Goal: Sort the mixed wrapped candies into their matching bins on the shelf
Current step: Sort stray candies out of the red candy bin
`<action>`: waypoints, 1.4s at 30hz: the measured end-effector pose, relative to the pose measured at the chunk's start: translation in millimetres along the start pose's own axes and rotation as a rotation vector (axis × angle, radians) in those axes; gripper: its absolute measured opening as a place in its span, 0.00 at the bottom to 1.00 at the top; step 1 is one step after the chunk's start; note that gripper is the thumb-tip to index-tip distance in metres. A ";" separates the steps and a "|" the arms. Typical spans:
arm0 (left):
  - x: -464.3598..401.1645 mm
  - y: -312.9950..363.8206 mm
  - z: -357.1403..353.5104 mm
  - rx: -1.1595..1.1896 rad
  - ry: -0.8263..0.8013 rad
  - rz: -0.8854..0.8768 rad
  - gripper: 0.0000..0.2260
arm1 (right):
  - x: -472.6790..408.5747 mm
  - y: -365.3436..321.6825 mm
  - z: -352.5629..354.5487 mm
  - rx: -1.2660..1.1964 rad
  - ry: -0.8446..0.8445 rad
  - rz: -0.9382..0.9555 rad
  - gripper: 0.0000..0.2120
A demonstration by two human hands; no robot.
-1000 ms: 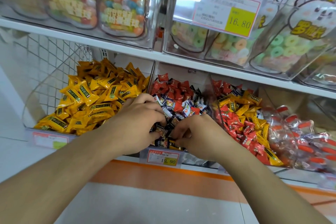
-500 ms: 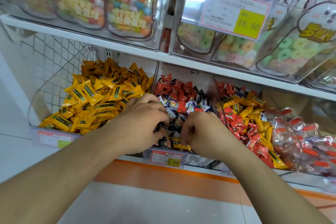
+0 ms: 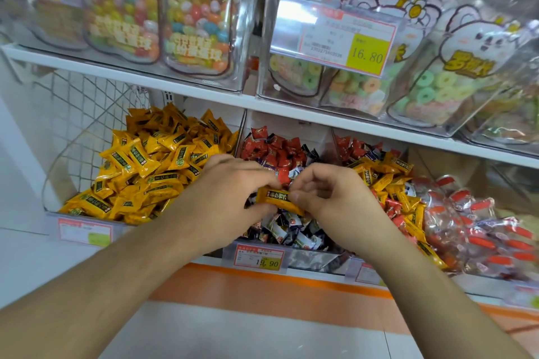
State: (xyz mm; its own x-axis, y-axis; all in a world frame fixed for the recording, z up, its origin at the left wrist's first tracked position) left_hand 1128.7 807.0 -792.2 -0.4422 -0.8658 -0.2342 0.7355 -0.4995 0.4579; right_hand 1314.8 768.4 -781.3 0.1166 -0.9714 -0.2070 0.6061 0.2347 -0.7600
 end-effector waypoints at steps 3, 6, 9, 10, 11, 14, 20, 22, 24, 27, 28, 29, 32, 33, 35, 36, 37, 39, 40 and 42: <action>2.1 -1.2 15.0 0.000 0.075 0.050 0.13 | -1.2 -2.6 0.6 -0.033 0.054 -0.015 0.04; 3.0 -22.7 43.2 -0.024 0.239 0.191 0.11 | -2.4 1.3 2.7 0.070 0.085 -0.021 0.05; 1.9 -55.9 66.3 -0.154 0.317 0.423 0.19 | -0.4 6.0 1.6 0.155 0.056 -0.003 0.08; 1.8 -62.0 68.5 -0.198 0.298 0.467 0.22 | 0.1 8.8 1.7 0.168 0.057 -0.003 0.09; 1.6 -63.8 67.8 -0.216 0.273 0.472 0.24 | 0.6 11.4 2.9 0.186 0.063 -0.004 0.11; 0.6 -48.8 54.9 -0.130 0.187 0.330 0.22 | -0.6 17.3 6.2 0.265 0.068 0.014 0.13; -2.6 -26.0 5.7 -0.080 -0.048 0.161 0.25 | -11.9 13.8 -32.6 0.403 -0.187 0.207 0.26; -4.2 -30.5 -1.7 -0.070 -0.083 0.186 0.26 | -17.9 20.8 -50.9 0.452 -0.296 0.157 0.31; -5.3 -32.7 -3.6 -0.084 -0.100 0.183 0.26 | -22.4 28.3 -65.0 0.523 -0.363 0.159 0.32; -7.2 -34.5 -2.4 -0.108 -0.122 0.190 0.26 | -29.7 34.6 -65.2 0.625 -0.306 0.232 0.28; -7.6 -35.3 -2.2 -0.109 -0.132 0.195 0.25 | -31.7 35.7 -60.7 0.654 -0.278 0.229 0.26; -8.1 -36.3 -1.9 -0.107 -0.143 0.199 0.25 | -33.0 38.2 -55.2 0.678 -0.259 0.207 0.25; -9.7 -38.7 -1.2 -0.100 -0.161 0.200 0.24 | -31.9 45.1 -42.4 0.745 -0.232 0.159 0.23; -9.9 -38.7 -1.0 -0.101 -0.164 0.199 0.24 | -30.6 46.0 -39.7 0.745 -0.224 0.144 0.22; -9.8 -38.2 -0.5 -0.104 -0.165 0.198 0.23 | -28.3 45.5 -36.6 0.725 -0.206 0.115 0.21; -9.5 -38.1 -0.2 -0.103 -0.163 0.198 0.23 | -27.2 43.5 -35.6 0.720 -0.201 0.111 0.21; -8.9 -37.9 0.2 -0.102 -0.159 0.196 0.23 | -25.9 41.9 -34.9 0.717 -0.197 0.110 0.21; -8.0 -37.6 1.1 -0.097 -0.149 0.192 0.22 | -22.9 37.0 -32.2 0.695 -0.184 0.117 0.22; -7.3 -37.5 2.0 -0.093 -0.144 0.190 0.21 | -20.9 34.5 -30.7 0.668 -0.174 0.123 0.22; -5.6 -37.2 4.2 -0.090 -0.126 0.183 0.20 | -16.0 29.4 -28.2 0.623 -0.148 0.151 0.22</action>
State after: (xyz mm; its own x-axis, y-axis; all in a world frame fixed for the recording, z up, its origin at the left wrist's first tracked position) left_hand 1101.6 830.6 -804.2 -0.3538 -0.9343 -0.0432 0.8495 -0.3403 0.4033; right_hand 1308.5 792.0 -817.7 0.3159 -0.9347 -0.1630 0.9116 0.3467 -0.2211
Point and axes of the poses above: each hand's wrist, its own x-axis away from the middle knuckle, its own z-axis out of the back of the hand, y = z × x, the point moved 4 cm from there along -x, towards the middle knuckle, and after that the axes turned 11 degrees about z, right-handed, at the moved point
